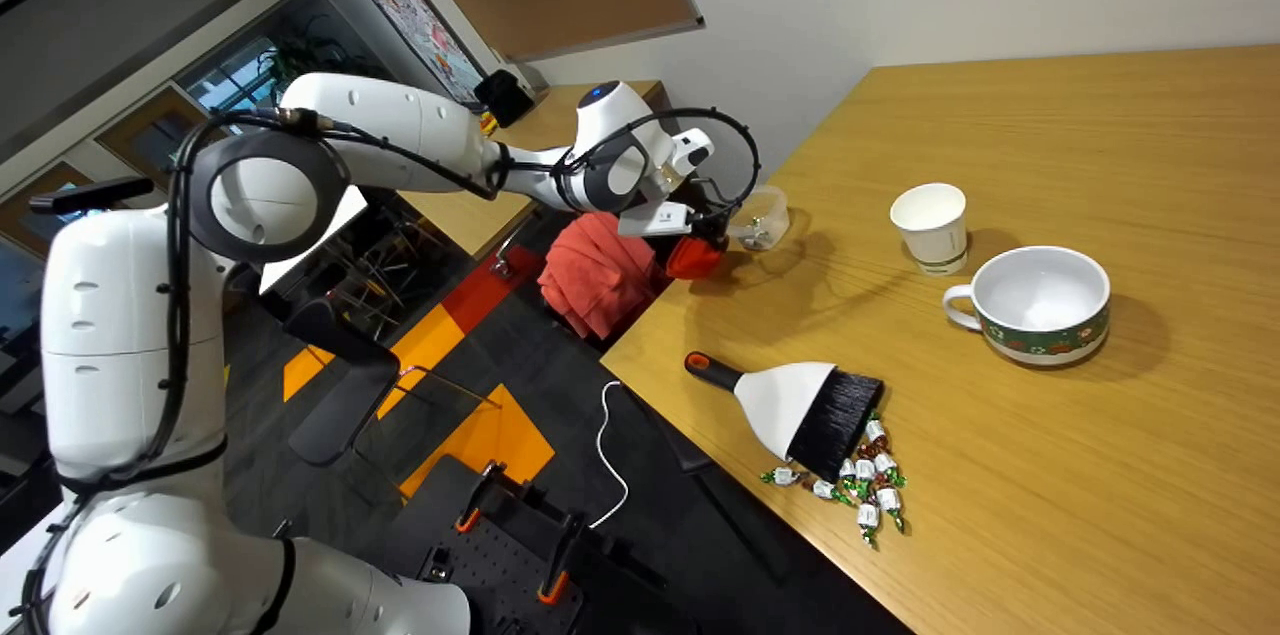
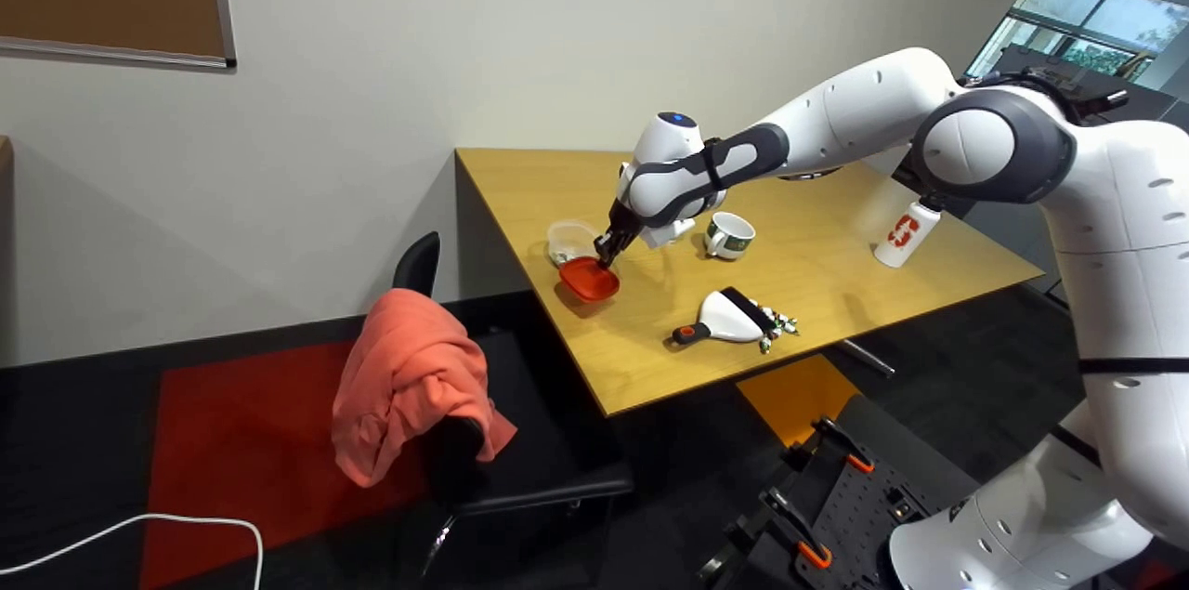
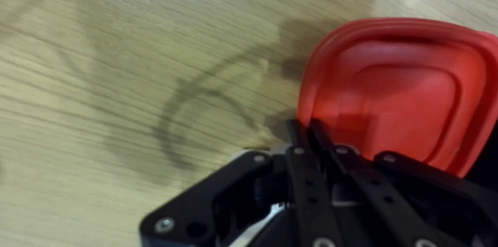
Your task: Put two candies in the bowl and close it
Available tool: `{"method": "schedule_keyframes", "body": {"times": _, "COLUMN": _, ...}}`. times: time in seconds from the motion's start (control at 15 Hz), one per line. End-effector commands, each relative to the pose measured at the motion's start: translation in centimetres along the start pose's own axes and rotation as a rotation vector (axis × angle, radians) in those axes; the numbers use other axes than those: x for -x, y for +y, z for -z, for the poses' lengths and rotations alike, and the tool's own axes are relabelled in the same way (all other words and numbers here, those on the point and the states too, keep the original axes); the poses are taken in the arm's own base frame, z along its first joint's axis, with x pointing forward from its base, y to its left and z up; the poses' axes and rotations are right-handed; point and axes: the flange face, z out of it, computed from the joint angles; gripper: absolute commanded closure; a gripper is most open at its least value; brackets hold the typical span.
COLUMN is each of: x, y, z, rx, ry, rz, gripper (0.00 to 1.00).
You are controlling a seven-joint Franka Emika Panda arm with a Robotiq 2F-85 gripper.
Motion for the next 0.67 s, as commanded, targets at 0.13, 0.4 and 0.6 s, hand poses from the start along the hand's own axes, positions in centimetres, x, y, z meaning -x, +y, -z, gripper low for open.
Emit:
{"method": "schedule_keyframes", "body": {"times": 0.13, "x": 0.2, "y": 0.1, "z": 6.7, "rx": 0.012, "ry": 0.041, "rz": -0.016, "gripper": 0.98}}
{"method": "schedule_keyframes", "body": {"times": 0.4, "x": -1.5, "y": 2.3, "z": 8.6, "rx": 0.034, "ry": 0.087, "rz": -0.026, "gripper": 0.98}}
{"method": "schedule_keyframes", "body": {"times": 0.6, "x": -2.6, "y": 4.1, "z": 8.2, "rx": 0.046, "ry": 0.104, "rz": -0.040, "gripper": 0.98}}
